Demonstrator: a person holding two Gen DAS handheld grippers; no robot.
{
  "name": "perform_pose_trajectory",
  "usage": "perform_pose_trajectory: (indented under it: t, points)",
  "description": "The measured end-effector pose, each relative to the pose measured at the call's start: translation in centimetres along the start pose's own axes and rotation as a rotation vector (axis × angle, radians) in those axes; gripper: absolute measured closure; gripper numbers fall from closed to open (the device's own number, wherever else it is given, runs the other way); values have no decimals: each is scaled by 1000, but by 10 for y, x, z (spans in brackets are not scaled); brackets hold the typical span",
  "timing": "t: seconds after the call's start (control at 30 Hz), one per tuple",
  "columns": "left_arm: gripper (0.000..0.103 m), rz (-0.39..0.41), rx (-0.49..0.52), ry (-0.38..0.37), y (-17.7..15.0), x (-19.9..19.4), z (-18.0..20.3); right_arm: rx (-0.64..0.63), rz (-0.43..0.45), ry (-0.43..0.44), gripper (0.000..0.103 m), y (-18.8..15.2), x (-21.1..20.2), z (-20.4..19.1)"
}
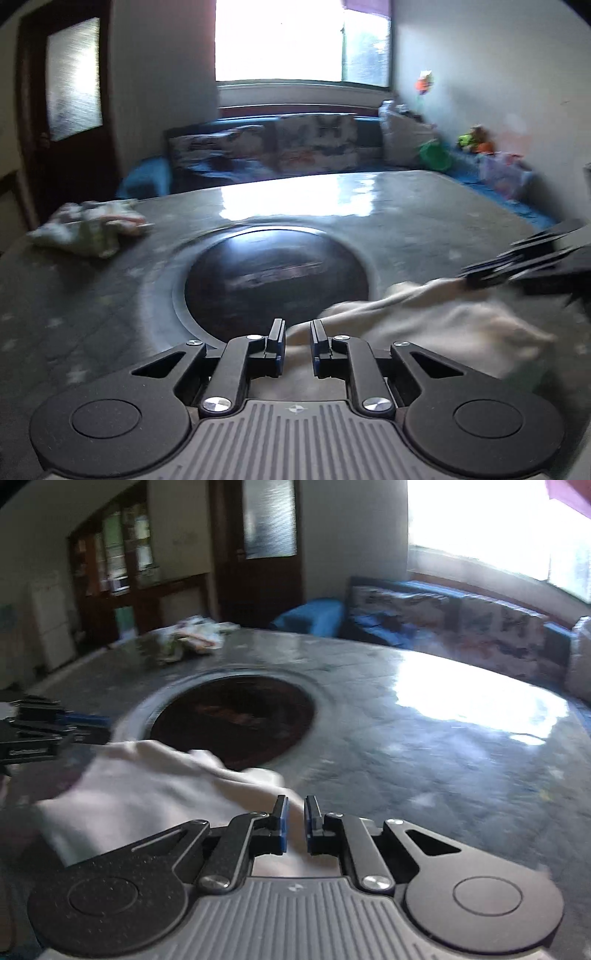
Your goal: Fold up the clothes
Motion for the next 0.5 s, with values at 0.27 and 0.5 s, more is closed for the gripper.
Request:
perform_pose_trajectory:
  t: [0.27,0.5]
  points:
    - [87,-101,30,-3,15,55,21,-4,-61,28,96,13,44,-14]
    - [85,-110,7,-2,12,61,15,-15,-42,38,95,4,17,-14]
Point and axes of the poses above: each gripper's, at about its wrist camera, not at the fingertips, and x roughly the way its jaws point, z to its right, y to its top, the point moved 5 cm from there along x, roughly the way its jaws point, and after that the axes turned 13 degrees about -z, right-handed, at the moved point
